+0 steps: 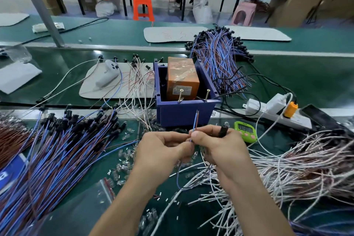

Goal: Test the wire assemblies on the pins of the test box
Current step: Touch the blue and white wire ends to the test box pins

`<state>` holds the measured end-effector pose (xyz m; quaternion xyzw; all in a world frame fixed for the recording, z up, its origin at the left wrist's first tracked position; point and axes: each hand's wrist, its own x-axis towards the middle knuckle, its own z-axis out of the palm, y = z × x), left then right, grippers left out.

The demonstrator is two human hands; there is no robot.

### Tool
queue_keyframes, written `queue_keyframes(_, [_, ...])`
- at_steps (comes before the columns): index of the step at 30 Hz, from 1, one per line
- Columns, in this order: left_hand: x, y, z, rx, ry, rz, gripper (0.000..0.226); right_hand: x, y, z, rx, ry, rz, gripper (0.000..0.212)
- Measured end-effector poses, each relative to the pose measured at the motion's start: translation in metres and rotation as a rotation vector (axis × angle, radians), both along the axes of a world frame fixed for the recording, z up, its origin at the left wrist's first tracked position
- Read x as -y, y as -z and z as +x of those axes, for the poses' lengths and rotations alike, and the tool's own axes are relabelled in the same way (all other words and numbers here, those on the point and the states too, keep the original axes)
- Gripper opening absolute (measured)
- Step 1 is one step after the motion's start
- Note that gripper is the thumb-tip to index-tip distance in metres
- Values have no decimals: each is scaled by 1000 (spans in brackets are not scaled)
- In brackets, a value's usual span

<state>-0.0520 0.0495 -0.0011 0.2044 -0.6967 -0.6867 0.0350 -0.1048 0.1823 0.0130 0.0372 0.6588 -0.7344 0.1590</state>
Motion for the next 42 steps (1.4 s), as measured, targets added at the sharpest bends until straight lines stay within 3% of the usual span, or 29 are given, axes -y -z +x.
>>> queue_keyframes(3, [-11,-2,-1,-38,-86,133,29,0,3,2,-26,89,-5,29])
queue_keyframes(7, [-13,-1,-5,-42,-270,207,31,-2,2,2,1,193,-97,16])
queue_keyframes(12, [-12,-3,-8,-82,-35,95,12,-7,0,-2,-67,98,-2,29])
queue_keyframes(17, [-7,-3,-8,-60,134,80,33,-12,1,-4,3,49,-49,32])
queue_keyframes(22, [-21,7,-7,68,153,-117,10,-7,6,-3,-11,67,-108,36])
queue_keyframes(27, [-23,5,-8,-14,-48,56,18,-4,8,-2,26,-47,-356,50])
queue_keyframes(32, [-21,2,-6,-38,-100,184,25,-6,18,-4,-90,31,-92,28])
queue_keyframes(35, [-18,3,-6,-48,-86,159,23,-7,22,-3,-168,24,75,26])
queue_keyframes(42, [-15,9,-6,-29,-7,34,18,-6,16,-1,-221,-40,97,22])
